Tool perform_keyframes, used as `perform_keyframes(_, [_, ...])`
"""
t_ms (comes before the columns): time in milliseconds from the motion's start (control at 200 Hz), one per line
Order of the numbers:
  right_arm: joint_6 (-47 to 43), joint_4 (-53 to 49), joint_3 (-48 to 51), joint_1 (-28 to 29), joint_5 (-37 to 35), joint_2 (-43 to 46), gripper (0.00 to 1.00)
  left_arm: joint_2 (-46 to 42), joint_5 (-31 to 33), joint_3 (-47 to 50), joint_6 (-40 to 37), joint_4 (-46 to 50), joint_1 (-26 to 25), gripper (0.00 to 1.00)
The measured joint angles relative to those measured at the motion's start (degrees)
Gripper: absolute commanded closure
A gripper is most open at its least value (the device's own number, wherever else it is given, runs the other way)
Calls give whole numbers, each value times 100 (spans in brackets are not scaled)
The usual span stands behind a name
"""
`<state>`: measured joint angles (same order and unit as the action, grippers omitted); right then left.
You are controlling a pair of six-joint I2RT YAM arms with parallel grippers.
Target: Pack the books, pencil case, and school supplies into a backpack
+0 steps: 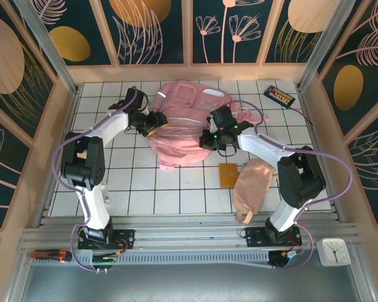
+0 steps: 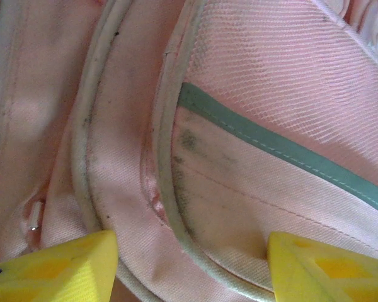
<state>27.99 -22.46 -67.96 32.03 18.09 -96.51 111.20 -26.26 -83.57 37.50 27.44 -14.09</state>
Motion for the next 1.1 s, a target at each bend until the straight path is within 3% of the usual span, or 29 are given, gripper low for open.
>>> perform_keyframes(215, [-66, -2, -2, 0, 0, 0, 100, 304, -133, -439, 44, -101, 0, 39])
perform_keyframes(395, [-70, -17, -24, 0, 0, -2, 100, 518, -208, -579, 133, -125, 9, 48])
perform_keyframes(435, [-72, -28, -33, 0, 0, -2, 100, 575, -236, -601, 166, -149, 13, 54])
perform_keyframes(570, [-105, -83, -92, -2, -9, -9, 100, 723, -350, -562, 417, -308, 66, 100])
perform_keyframes(685, [-109, -160, -133, -2, -61, -17, 100, 654, -599, -120, 922, -1150, 118, 100])
perform_keyframes(801, [-107, -293, -170, 9, -122, -17, 100, 192, -634, 1115, 1971, -2673, 87, 100])
perform_keyframes(941, [-83, -625, -402, 146, -293, -61, 100, -525, -245, 2358, 3294, -3976, -125, 100])
perform_keyframes(1101, [-59, -728, -1034, 555, -278, -431, 100, -955, 326, 2769, 4207, -4625, -555, 100])
